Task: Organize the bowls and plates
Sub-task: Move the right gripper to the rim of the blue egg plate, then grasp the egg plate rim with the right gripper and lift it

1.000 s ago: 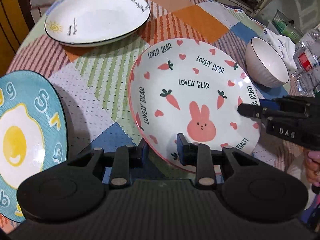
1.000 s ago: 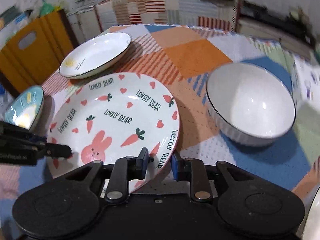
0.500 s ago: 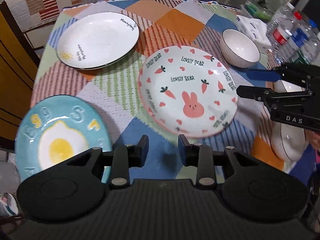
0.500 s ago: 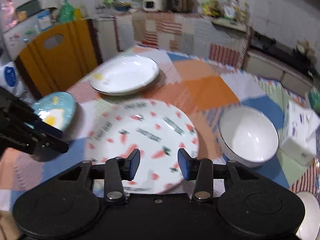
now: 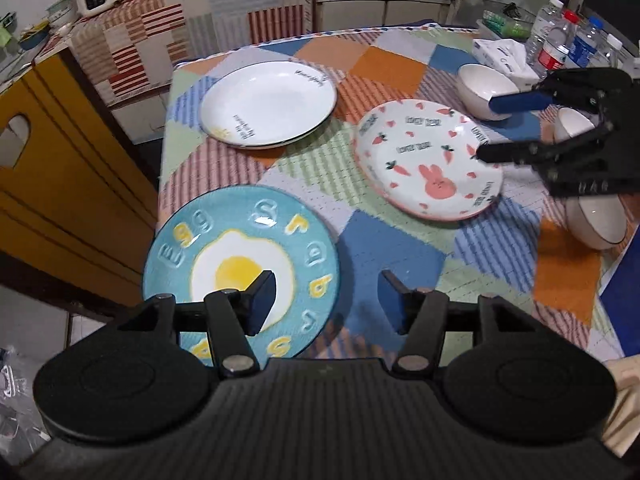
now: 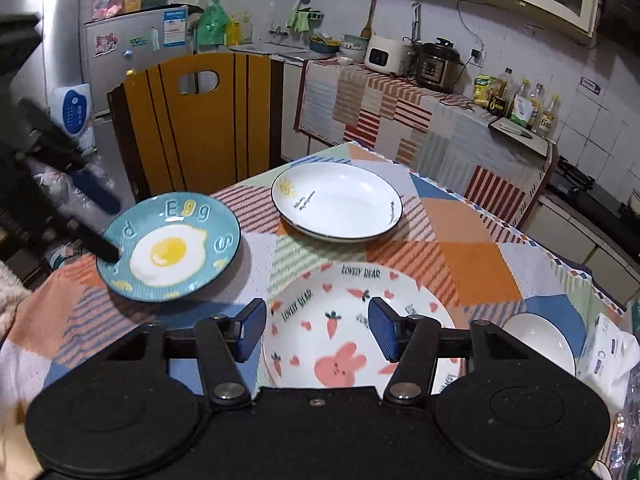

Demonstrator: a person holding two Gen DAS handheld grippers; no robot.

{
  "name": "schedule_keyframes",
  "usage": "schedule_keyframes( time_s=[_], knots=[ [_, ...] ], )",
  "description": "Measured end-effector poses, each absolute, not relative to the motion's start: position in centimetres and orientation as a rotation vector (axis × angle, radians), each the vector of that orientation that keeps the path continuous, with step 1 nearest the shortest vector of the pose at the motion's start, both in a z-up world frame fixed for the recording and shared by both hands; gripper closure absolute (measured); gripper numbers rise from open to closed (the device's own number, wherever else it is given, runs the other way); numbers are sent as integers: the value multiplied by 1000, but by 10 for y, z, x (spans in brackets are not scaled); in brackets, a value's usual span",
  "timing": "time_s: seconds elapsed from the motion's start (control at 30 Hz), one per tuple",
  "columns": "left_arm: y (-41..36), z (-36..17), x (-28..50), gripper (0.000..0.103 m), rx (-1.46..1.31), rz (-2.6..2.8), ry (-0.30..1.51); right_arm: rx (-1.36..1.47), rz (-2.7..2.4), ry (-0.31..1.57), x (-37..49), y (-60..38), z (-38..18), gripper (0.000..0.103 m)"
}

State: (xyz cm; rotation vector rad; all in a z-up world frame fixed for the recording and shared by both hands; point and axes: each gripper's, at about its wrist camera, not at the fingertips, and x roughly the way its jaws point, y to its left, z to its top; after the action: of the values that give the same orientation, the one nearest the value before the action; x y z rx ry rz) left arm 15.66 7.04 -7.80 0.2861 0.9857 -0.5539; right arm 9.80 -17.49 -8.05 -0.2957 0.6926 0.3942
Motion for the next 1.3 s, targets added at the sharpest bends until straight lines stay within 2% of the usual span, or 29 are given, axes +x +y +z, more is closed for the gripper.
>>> schedule_keyframes(
  time_s=[0.03, 0.07, 0.1, 0.27, 0.47, 0.87, 0.97, 1.03, 1.1, 1.3],
  knots=[
    [75, -79, 156, 42, 280, -539, 978, -272, 387, 685, 99, -172, -78, 41],
    [81, -80, 157, 33, 272, -525, 973, -245, 384, 672, 99, -170, -76, 41],
    [87, -82, 157, 29, 263, -511, 969, -215, 383, 649, 99, -169, -73, 41],
    [120, -91, 169, 27, 224, -475, 973, -107, 382, 628, 105, -155, -73, 39],
    [165, -120, 200, 29, 22, -453, 1057, 32, 403, 743, 127, -139, -92, 39],
    [181, -168, 224, 36, 94, -435, 1143, 172, 455, 967, 154, -107, -154, 39],
    [185, -175, 230, 47, 104, -426, 1138, 174, 478, 1003, 156, -98, -168, 39],
    [186, -180, 234, 58, 114, -414, 1136, 179, 493, 1019, 157, -91, -175, 39],
    [187, -186, 236, 73, 141, -398, 1133, 181, 507, 1036, 158, -84, -183, 39],
    [198, -188, 240, 80, 104, -414, 1118, 223, 523, 1038, 164, -74, -195, 50]
  ],
)
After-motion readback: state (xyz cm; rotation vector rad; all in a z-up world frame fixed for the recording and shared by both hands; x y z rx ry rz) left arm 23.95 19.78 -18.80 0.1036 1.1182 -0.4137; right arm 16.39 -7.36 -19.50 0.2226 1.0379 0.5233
